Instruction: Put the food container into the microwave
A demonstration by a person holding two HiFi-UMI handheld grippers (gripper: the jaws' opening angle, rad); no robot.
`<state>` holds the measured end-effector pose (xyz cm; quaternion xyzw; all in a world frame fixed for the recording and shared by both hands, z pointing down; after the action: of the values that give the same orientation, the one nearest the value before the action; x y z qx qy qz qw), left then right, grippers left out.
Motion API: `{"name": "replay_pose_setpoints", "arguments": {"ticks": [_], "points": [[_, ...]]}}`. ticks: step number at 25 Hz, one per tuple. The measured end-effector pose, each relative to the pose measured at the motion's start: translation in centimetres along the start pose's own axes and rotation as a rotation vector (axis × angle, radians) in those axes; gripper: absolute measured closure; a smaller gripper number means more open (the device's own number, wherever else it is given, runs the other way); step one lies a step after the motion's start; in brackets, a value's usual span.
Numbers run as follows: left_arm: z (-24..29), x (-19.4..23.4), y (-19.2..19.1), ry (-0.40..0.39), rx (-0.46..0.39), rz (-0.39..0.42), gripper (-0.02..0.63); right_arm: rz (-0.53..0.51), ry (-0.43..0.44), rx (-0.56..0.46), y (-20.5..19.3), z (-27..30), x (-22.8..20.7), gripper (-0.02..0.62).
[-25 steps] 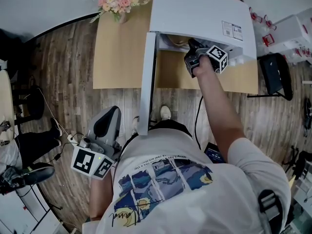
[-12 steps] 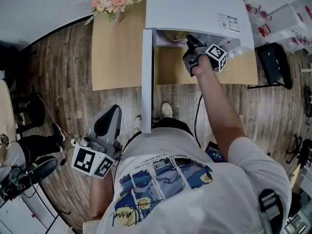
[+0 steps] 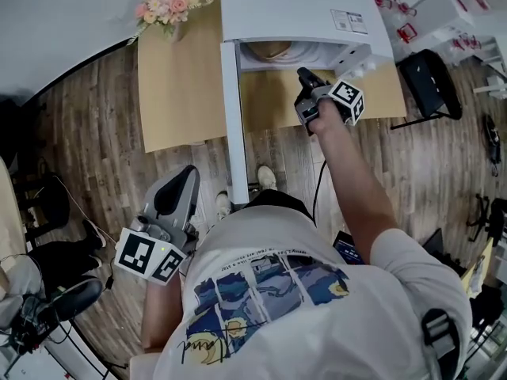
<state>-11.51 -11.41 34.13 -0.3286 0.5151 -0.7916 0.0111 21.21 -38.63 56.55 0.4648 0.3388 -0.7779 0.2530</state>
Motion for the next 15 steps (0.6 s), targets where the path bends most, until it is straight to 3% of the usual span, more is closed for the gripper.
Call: {"name": "replay_pose_setpoints", "arguments": {"ticks": [10, 15], "points": [[-2.6, 1.0, -0.8, -0.103, 0.023, 0.005, 0.598, -0.166, -0.048, -0.001, -4.1, -6.7, 2.0, 0.558], [-4.2, 1.6, -1.0, -0.146, 0.030, 0.019, 0.598, -0.221, -0.049, 0.010, -7.1, -9.6, 3.5, 0.572]]}}
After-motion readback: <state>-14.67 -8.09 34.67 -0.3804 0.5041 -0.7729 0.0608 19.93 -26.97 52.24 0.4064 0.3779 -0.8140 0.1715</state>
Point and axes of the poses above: the fingertips, and each gripper's own axes: z forward along the fingers, x to its left, y out of its top, the point moved 8 cm from there along -z, backward along the fingers, and after that the axes turned 12 degrees about -z, right-handed, at the moved point
